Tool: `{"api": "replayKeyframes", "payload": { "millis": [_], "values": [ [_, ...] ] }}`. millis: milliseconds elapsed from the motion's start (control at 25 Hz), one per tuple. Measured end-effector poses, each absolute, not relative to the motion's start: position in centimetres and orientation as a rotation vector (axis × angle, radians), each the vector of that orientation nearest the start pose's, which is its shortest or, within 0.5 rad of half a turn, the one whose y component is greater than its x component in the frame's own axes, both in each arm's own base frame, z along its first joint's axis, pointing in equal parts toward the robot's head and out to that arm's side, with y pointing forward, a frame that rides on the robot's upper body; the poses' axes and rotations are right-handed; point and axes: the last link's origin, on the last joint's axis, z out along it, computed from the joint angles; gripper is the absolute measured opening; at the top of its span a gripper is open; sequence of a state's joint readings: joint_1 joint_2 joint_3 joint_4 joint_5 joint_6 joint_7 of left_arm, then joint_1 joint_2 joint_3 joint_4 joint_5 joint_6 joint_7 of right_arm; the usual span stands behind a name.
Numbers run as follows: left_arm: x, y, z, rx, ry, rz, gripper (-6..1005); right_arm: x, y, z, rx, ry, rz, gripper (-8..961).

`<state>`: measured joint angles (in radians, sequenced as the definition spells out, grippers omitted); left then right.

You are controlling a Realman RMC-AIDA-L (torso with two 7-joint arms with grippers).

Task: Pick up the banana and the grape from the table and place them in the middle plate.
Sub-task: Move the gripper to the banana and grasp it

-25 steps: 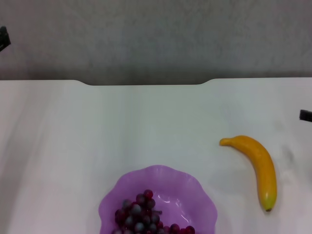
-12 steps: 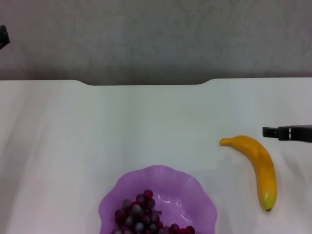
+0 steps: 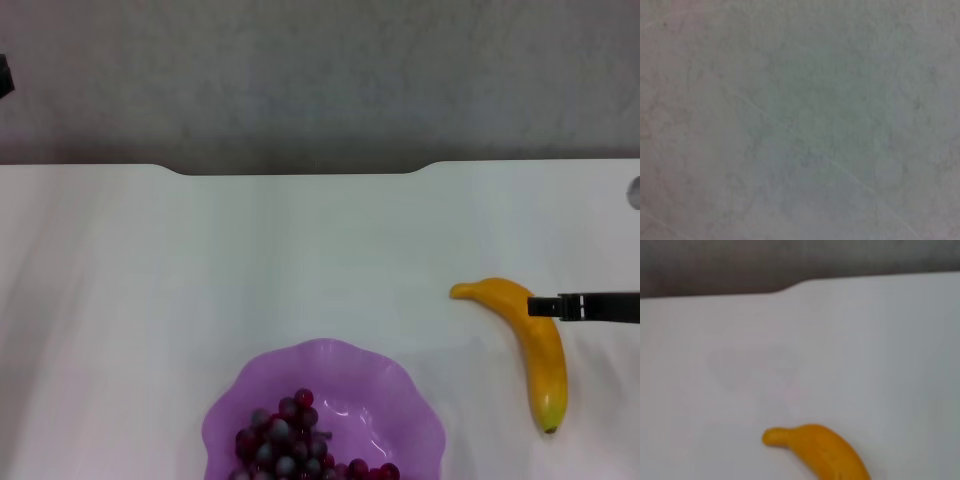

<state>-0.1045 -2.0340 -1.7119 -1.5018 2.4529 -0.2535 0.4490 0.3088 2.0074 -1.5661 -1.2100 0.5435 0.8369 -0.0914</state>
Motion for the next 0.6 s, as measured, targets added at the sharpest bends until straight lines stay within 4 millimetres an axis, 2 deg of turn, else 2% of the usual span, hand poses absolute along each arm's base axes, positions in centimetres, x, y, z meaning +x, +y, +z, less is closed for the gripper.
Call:
{"api": "replayKeyframes", "payload": {
  "millis": [600],
  "values": [
    [-24.7,37.7,12.3,-1.601,-0.707,-0.432,857,30.8,37.1,-1.7,-1.914,1.391,-0.161,859]
  ]
}}
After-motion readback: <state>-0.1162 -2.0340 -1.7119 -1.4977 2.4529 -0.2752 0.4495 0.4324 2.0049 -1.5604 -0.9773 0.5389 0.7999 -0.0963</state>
